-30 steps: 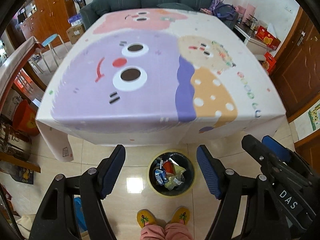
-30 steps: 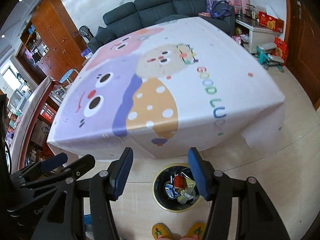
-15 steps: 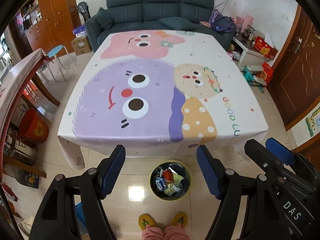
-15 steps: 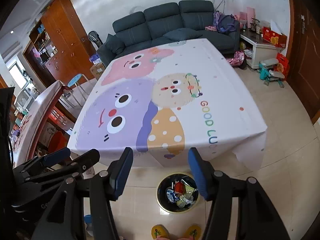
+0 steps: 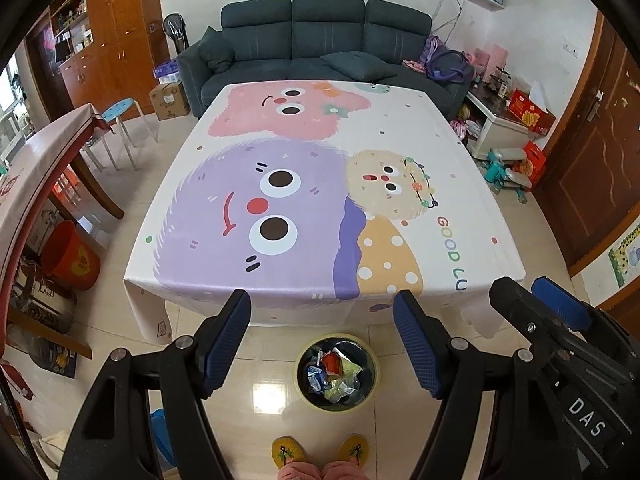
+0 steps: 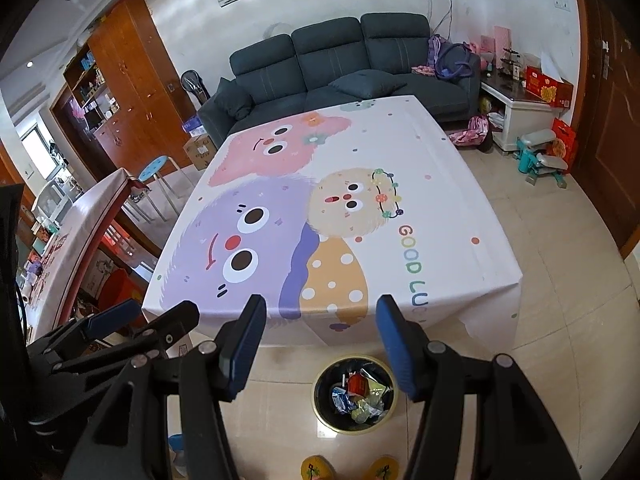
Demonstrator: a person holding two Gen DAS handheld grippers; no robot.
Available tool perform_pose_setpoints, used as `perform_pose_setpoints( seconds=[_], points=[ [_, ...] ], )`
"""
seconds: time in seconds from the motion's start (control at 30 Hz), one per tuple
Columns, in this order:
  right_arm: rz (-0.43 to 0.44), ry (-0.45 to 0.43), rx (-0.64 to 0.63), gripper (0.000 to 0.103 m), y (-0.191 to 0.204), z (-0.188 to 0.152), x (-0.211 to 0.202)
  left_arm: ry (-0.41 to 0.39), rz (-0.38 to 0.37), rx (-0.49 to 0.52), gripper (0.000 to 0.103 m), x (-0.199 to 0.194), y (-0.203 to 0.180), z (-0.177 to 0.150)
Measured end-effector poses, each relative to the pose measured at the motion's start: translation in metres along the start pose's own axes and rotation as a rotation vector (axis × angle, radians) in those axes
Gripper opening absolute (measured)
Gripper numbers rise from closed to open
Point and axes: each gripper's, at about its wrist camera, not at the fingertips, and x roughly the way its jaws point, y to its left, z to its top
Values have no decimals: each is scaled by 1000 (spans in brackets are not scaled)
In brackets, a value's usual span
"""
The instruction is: Collect trash
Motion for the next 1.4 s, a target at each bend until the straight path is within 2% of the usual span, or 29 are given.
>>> perform_pose_setpoints(
  seconds=[0.47, 1.4],
  points=[
    [-11, -24, -2, 58, -4, 5, -11, -29, 9, 5, 72, -7, -6, 3],
    [-8, -27, -4, 58, -2, 7, -11, -33, 18, -6, 72, -10, -4, 2]
  ],
)
